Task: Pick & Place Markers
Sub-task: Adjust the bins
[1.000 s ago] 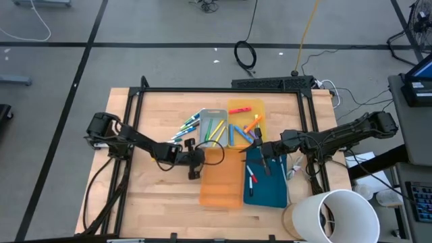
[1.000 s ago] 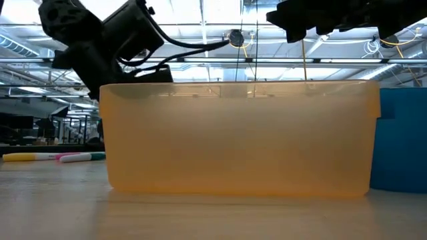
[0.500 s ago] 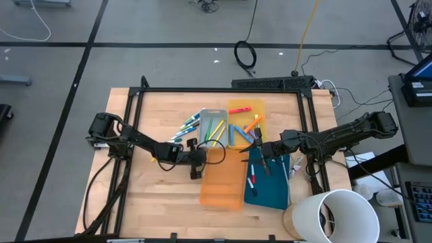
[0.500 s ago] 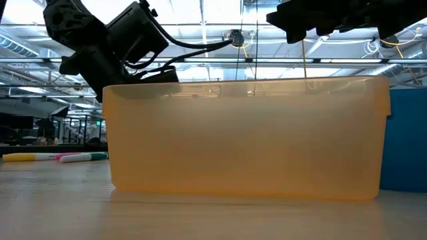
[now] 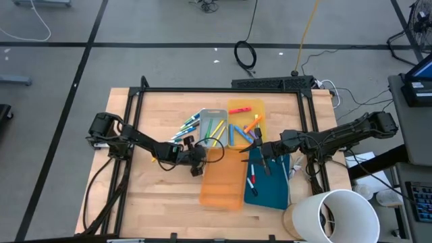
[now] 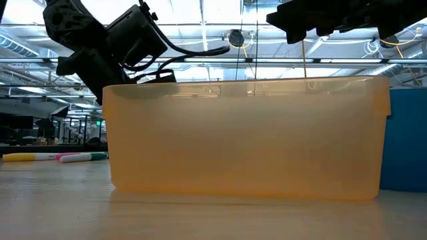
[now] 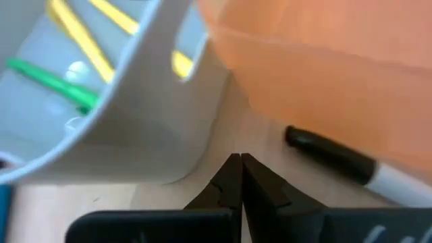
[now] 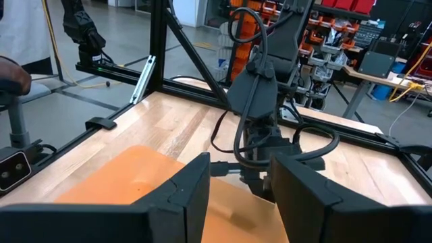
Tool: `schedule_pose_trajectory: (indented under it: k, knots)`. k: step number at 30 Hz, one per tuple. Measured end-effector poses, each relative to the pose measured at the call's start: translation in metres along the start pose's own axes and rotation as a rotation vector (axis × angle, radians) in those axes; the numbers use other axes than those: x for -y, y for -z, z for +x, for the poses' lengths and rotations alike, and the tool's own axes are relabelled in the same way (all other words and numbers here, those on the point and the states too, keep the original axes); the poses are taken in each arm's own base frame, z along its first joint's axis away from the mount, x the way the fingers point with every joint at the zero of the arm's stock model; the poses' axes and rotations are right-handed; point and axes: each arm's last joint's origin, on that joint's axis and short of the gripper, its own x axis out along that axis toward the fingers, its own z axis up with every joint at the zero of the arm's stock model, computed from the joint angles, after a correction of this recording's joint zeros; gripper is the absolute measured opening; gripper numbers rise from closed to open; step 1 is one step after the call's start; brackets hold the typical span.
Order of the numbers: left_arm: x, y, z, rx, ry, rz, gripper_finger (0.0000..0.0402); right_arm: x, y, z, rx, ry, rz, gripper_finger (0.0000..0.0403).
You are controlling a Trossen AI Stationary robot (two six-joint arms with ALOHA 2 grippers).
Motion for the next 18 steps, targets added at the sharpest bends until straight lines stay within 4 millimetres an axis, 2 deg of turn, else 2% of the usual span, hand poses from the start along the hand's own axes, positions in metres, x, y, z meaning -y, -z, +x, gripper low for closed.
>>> schedule_pose_trajectory:
  k: [3,9,18]
  knots:
    - [0.0,-0.004,0.0,0.046,-0.005,0.002,0.0004,0.0,0.0,0.0,0.001,0.0,0.0,0.0141]
    - [0.006,-0.011,0.0,0.101,0.159,0.053,0.0009,0.0,0.0,0.0,0.001,0.001,0.0,0.0141]
    - [0.012,-0.011,-0.002,0.087,0.34,0.084,0.001,0.0,0.0,0.0,0.001,0.0,0.0,0.0141]
